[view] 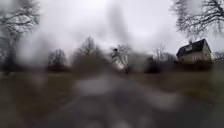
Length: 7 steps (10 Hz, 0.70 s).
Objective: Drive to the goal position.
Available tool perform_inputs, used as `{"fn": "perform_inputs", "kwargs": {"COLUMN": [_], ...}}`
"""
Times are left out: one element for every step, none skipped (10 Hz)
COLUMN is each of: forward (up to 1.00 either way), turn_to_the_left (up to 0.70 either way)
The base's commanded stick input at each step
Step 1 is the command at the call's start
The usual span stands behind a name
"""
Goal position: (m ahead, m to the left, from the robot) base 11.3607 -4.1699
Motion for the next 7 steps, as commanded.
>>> {"fn": "perform_inputs", "kwargs": {"forward": [0.85,0.85,0.85,0.85,0.85,0.85,0.85], "turn_to_the_left": [0.00,0.00,0.00,0.00,0.00,0.00,0.00]}}
